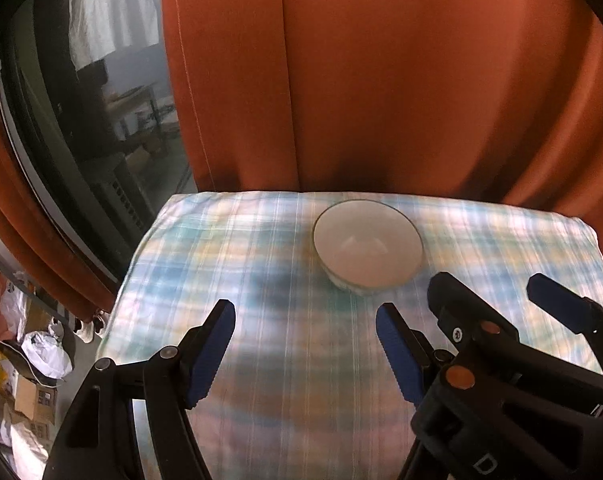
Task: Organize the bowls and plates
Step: 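Move both grippers over the nested white bowls, then grasp the rim of the nested white bowls with both grippers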
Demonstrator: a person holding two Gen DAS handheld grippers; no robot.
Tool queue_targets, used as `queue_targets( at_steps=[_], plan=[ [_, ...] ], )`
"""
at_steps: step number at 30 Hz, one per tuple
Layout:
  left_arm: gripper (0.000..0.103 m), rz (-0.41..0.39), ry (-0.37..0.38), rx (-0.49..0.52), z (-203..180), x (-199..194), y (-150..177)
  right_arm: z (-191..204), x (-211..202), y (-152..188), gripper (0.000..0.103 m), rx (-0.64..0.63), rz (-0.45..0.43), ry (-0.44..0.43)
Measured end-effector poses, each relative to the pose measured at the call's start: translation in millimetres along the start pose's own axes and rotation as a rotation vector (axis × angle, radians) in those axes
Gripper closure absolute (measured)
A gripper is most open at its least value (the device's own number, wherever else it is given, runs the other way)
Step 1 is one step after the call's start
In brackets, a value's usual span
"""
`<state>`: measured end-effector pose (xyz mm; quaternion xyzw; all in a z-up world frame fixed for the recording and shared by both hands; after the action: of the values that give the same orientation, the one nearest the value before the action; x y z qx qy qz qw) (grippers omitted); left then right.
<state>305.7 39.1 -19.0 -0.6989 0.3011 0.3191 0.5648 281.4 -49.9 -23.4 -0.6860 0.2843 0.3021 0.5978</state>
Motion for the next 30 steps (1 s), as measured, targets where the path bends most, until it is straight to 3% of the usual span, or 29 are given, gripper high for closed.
queue_targets(
  at_steps=[8, 21, 29, 30],
  plan=[
    [0.028, -0.016, -0.005, -0.038, -10.2, 46.0, -21.2, -11.6, 49.3, -31.1, 0.019, -0.016, -0.025, -0.051],
    [0.029, 0.020, -0.064, -0.033, -25.0, 125.2, -29.0, -28.6, 137.9, -41.0, 0.019, 0.010, 0.031, -0.019],
    [0.041, 0.064, -0.048, -0.045, -29.0, 155.2, -31.7, -38.3, 170.9, -40.8, 0.043, 0.026, 0.064, -0.030],
    [0.046, 0.073, -0.040, -0.046, -29.5, 157.9, -31.8, -39.4, 174.8, -41.9, 0.044, 0.025, 0.067, -0.034]
  ],
)
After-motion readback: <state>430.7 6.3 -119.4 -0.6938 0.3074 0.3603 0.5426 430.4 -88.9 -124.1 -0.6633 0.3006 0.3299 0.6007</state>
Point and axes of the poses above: each gripper's, at about its wrist camera, not at the fingertips, and x roughly the way its jaws point, z to its left, y to its underside, the point moved 3 cm from there along x, roughly the way its jaws point, and after that the axes turned 9 degrees about -x, right-handed, at the moved point
